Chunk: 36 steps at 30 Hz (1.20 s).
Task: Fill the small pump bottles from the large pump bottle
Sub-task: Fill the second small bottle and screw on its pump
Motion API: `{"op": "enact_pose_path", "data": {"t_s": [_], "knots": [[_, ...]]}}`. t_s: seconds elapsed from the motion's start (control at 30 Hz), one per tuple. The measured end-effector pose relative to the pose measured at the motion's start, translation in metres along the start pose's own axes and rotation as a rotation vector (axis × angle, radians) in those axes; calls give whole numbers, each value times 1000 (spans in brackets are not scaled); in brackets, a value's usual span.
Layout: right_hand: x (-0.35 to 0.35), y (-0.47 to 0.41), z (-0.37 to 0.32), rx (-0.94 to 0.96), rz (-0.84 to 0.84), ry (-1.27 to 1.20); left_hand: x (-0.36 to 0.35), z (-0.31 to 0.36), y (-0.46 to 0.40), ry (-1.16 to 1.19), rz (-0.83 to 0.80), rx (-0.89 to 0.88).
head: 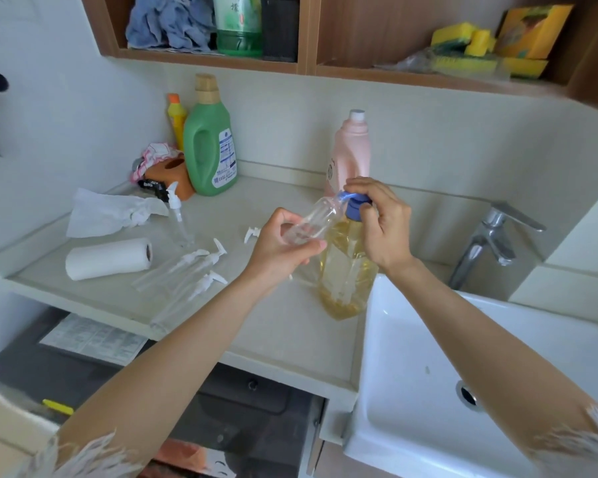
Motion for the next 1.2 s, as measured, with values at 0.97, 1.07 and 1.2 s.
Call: {"op": "enact_pose_path", "data": {"t_s": [0.97, 1.07, 1.2], "knots": [[10, -26, -107, -281, -385, -790, -52, 46, 76, 979, -527, 276], [16, -32, -115, -278, -347, -821, -52, 51, 79, 1052, -543, 245], [17, -32, -122, -289, -342, -860, -53, 64, 85, 1166, -624, 176]]}}
Point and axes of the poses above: each hand's wrist, its own y-axis away from the middle knuckle, its own x-axis out of the back of the hand, z = x × y, the point moved 6 cm from there along -y, towards the middle knuckle, and after that the axes turned 9 degrees about -z, right-handed, at the moved point
